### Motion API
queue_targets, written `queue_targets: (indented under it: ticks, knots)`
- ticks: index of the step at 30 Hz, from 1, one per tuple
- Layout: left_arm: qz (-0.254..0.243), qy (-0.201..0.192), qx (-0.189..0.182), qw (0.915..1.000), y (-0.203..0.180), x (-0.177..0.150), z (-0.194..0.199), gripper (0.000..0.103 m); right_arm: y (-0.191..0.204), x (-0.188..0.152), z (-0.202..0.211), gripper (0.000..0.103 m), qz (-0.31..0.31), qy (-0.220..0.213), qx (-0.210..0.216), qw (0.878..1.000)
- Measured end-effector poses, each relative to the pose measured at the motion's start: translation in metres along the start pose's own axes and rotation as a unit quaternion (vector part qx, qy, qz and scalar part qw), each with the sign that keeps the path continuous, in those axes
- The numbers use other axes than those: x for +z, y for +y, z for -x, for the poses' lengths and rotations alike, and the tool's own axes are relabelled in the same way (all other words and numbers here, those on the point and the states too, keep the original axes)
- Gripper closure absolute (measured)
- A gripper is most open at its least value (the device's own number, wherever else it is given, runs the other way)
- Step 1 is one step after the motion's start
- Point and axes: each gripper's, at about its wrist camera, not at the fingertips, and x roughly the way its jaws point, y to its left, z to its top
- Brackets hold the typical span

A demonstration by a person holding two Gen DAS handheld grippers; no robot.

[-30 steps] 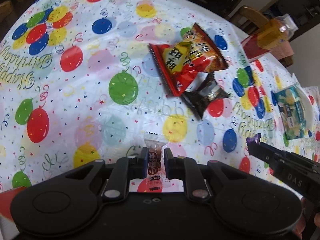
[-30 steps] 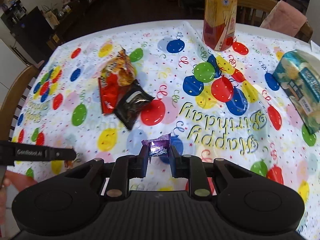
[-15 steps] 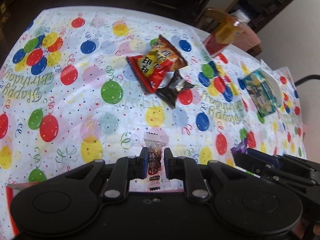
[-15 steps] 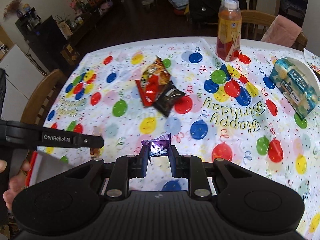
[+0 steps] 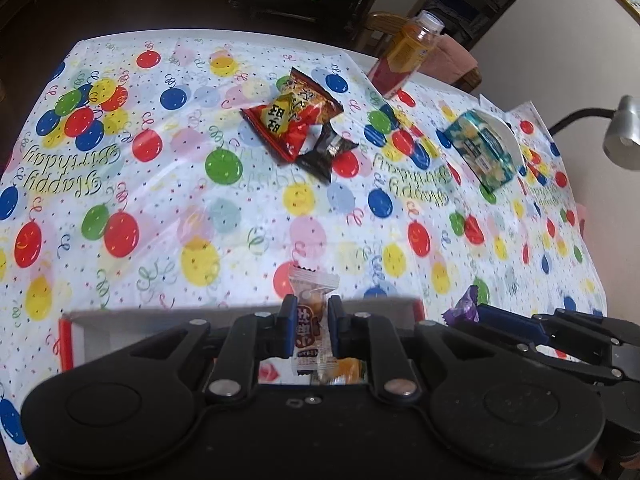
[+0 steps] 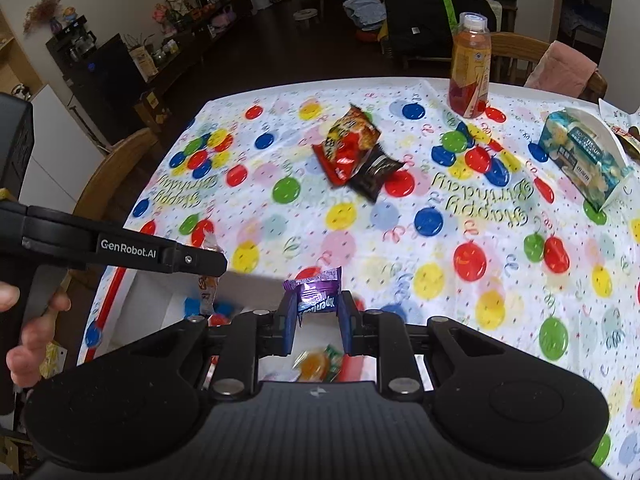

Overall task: Organize snacks
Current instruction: 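Carry the candy stick and purple candy over the white box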

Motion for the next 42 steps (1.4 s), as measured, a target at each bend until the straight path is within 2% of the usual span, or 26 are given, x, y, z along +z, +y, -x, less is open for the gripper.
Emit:
queue_targets:
  ticks: [5,14,27,34,42]
  knots:
    - [-0.014,0.004,0.000,0.9999,0.010,-0.019,0.016,0.089,0.014,-0.019,0.003,0.082,0.010,0.008,-0.004,1.000]
    - [-0.038,0.023,0.024,0.9987,0.033,-0.055,0.024,0.089,0.033,-0.051,-0.002,0.082,0.022,0.031,-0.003,0.999]
    - [-0.098,0.045,0.075,0.9914,0.046,-0.098,0.012,0.089,0.056,-0.095,-0.031,0.082,0.062,0.076,-0.018,0.995]
    - [-0.118,0.055,0.095,0.9870,0.048,-0.108,0.001,0.089,0.068,-0.113,-0.045,0.082,0.078,0.104,-0.012,0.991]
    - [-0.107,0.072,0.095,0.9871,0.053,-0.119,-0.011,0.089,0.073,-0.125,-0.054,0.081,0.078,0.121,-0.010,0.990]
